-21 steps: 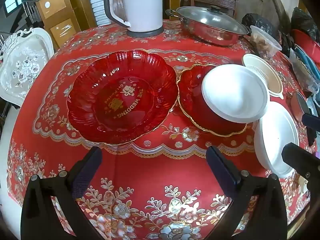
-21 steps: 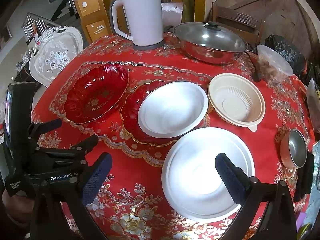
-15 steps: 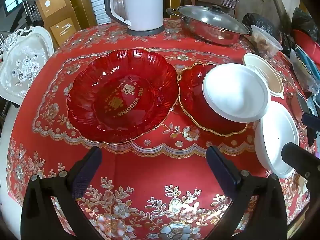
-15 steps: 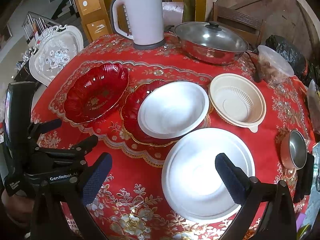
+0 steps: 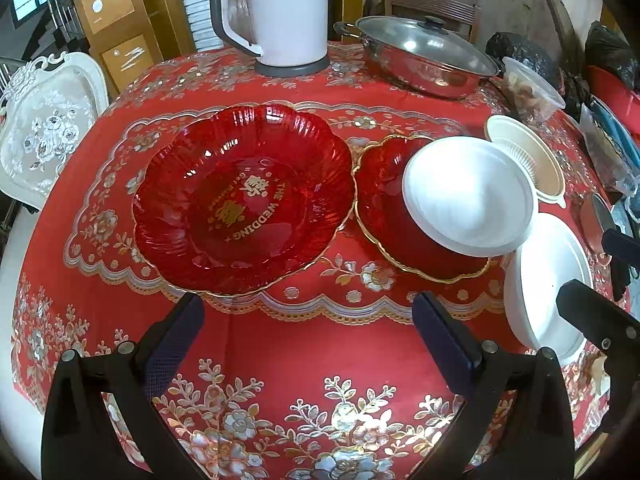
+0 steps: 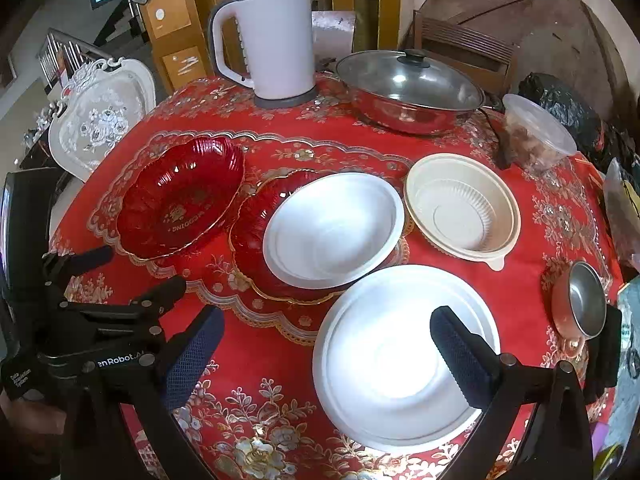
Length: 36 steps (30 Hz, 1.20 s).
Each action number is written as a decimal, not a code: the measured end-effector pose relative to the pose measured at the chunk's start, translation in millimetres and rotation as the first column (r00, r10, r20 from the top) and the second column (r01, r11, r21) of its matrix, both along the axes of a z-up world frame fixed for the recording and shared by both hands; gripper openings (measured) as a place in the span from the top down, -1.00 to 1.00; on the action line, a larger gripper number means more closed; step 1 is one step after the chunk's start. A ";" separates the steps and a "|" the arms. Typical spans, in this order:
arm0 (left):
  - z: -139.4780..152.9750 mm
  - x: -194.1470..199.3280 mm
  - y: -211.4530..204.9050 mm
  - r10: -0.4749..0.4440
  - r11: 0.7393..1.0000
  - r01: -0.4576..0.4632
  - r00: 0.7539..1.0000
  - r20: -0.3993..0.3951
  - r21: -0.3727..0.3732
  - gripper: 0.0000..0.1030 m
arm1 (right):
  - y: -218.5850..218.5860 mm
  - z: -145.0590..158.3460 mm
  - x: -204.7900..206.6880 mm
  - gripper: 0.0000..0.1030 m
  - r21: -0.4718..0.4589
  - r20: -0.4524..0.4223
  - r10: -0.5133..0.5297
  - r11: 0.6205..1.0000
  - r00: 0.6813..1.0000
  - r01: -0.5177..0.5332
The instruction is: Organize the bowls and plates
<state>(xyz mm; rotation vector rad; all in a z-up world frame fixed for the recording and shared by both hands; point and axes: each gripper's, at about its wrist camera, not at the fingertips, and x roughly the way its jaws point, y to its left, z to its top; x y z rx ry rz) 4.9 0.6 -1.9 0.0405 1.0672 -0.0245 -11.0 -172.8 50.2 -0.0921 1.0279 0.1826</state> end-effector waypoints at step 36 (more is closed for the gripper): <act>35.7 14.3 -84.4 -0.147 0.988 0.150 0.987 0.069 -0.046 -1.00 | -92.1 19.5 -22.2 -0.99 -0.014 0.069 -0.277 0.960 0.958 0.279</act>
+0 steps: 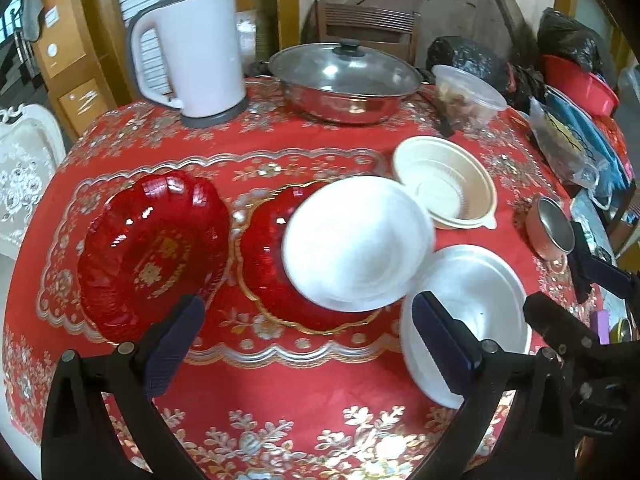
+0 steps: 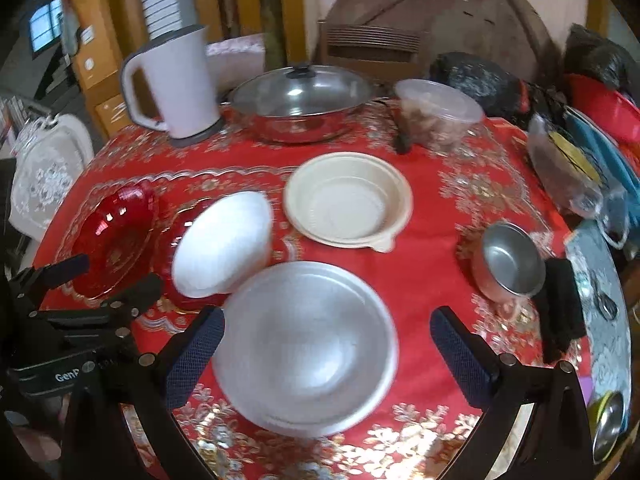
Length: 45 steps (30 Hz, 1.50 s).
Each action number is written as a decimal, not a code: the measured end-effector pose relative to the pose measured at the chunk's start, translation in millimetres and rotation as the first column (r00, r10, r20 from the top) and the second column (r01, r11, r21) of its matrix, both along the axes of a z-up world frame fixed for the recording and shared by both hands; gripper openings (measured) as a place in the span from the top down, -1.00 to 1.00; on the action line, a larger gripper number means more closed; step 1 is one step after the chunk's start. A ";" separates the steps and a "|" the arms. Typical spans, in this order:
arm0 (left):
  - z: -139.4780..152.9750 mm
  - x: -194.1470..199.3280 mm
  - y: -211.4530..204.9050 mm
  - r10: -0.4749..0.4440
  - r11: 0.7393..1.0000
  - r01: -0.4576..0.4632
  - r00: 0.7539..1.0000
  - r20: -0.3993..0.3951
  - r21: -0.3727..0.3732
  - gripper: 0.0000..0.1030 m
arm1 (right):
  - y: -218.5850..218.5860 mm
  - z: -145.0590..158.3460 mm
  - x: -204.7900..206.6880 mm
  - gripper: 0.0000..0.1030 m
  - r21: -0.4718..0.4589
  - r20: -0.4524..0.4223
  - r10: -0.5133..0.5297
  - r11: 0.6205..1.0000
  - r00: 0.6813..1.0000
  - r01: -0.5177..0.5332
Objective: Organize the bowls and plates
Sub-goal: 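Move both grippers toward the red glass bowl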
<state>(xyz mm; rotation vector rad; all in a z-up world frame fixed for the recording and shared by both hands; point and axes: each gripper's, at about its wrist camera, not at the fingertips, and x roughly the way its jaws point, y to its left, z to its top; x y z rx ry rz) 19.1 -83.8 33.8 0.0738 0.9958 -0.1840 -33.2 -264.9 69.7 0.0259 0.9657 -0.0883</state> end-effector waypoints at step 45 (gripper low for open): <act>-33.9 17.8 186.6 0.463 0.886 -0.463 0.881 -0.098 0.021 -1.00 | 205.2 -20.5 151.3 -0.99 0.018 -0.045 0.516 0.857 0.855 -0.516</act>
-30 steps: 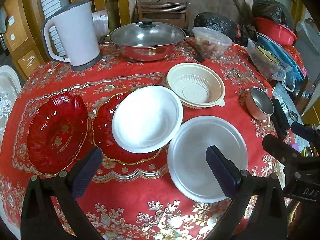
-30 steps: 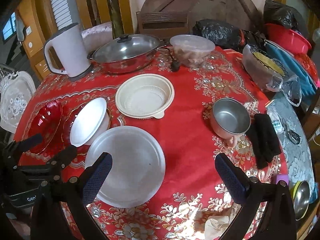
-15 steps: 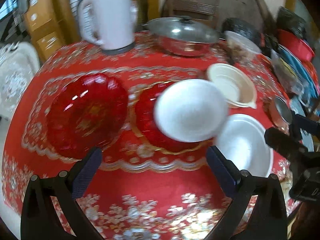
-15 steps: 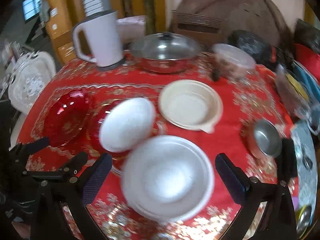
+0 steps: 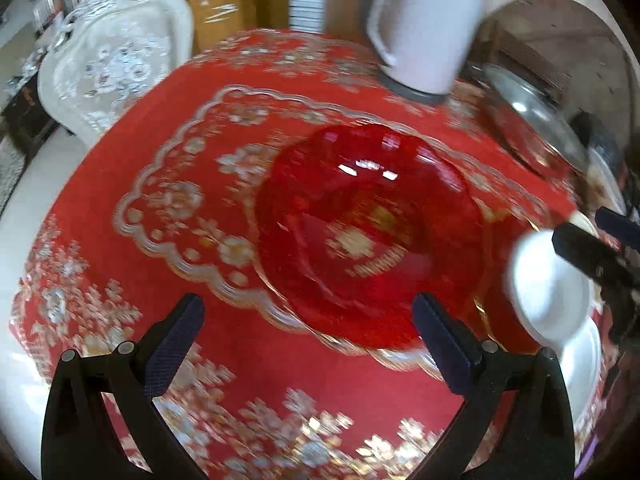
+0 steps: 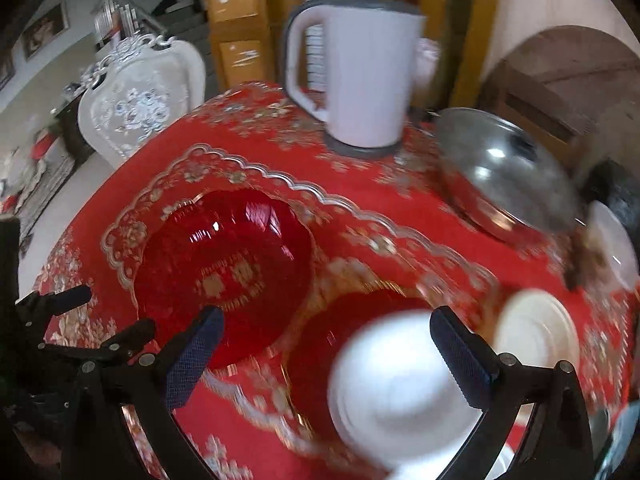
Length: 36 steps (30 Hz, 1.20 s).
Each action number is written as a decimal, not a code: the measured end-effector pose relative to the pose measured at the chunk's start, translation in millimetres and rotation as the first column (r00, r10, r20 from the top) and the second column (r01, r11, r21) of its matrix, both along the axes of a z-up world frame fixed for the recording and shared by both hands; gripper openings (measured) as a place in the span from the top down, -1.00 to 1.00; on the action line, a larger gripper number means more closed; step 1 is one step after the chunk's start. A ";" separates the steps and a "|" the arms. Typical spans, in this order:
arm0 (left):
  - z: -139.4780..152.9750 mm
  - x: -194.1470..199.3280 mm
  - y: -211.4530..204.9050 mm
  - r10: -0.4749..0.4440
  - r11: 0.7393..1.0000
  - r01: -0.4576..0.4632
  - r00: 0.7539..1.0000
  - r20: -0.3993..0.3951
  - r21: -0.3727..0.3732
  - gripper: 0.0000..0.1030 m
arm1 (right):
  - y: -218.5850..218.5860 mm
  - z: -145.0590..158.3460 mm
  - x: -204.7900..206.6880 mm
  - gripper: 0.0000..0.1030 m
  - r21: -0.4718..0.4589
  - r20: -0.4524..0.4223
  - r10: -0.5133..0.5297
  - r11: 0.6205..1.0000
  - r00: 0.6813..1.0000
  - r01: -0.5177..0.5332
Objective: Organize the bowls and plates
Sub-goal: 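Move both grippers toward the red glass bowl, then close both grippers on the rim of the red glass bowl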
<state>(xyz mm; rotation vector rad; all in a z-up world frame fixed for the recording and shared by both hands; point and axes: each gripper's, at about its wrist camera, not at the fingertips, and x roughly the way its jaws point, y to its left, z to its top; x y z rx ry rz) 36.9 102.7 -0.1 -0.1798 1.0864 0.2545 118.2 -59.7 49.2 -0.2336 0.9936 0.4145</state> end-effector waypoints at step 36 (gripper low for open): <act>-59.3 45.7 36.3 0.040 0.997 -0.050 0.984 -0.173 -0.053 0.42 | 39.6 -82.5 51.0 0.69 0.042 -0.284 0.062 0.998 0.957 -0.053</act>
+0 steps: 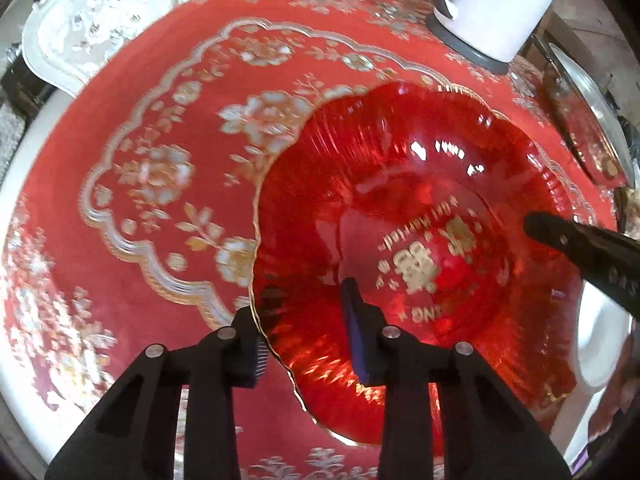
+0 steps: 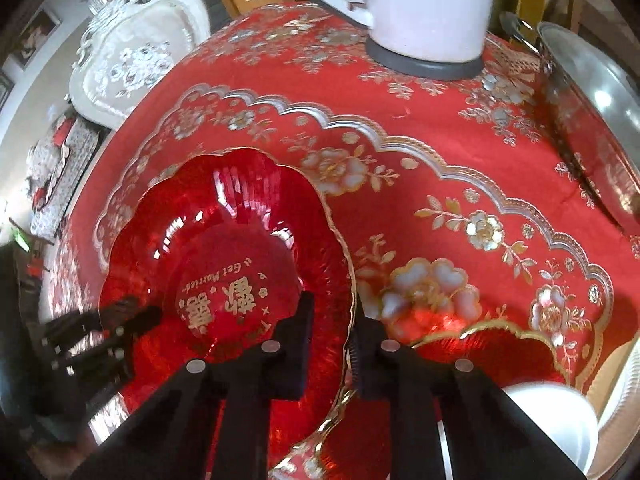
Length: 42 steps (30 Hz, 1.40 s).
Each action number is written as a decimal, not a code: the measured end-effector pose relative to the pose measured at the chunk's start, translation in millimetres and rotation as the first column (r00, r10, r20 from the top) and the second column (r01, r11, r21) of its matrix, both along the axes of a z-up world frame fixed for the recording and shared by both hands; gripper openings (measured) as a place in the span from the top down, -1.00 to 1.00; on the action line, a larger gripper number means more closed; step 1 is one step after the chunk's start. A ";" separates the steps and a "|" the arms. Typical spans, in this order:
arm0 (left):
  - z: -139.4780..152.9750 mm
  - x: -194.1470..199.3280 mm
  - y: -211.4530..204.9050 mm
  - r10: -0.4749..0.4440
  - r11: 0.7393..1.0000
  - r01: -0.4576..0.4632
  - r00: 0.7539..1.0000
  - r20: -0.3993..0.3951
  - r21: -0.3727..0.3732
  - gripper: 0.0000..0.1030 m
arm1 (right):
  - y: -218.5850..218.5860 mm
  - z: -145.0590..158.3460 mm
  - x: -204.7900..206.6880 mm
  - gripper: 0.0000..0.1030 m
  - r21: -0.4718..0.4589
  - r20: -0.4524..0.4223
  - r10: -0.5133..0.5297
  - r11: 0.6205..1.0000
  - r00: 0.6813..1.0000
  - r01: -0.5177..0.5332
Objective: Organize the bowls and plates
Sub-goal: 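Close both grippers on the rim of the red glass bowl, then carry the red glass bowl to the table edge by the chair and release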
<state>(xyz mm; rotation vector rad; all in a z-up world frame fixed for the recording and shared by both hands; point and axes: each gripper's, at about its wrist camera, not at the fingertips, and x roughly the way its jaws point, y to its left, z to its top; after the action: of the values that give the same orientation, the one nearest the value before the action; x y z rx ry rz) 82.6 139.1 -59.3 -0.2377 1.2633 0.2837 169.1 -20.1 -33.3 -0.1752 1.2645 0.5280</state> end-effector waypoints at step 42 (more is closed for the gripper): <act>35.0 -137.2 106.7 0.130 0.964 -0.159 0.981 0.145 0.213 -0.26 | 72.1 14.4 -166.4 -0.21 0.095 0.015 0.118 0.988 0.993 -0.119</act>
<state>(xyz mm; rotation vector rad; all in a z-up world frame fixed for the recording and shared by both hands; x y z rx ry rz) -54.6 245.7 -24.3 -0.1524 1.0762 0.5249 2.7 52.0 -18.9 -0.1728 1.2216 0.6883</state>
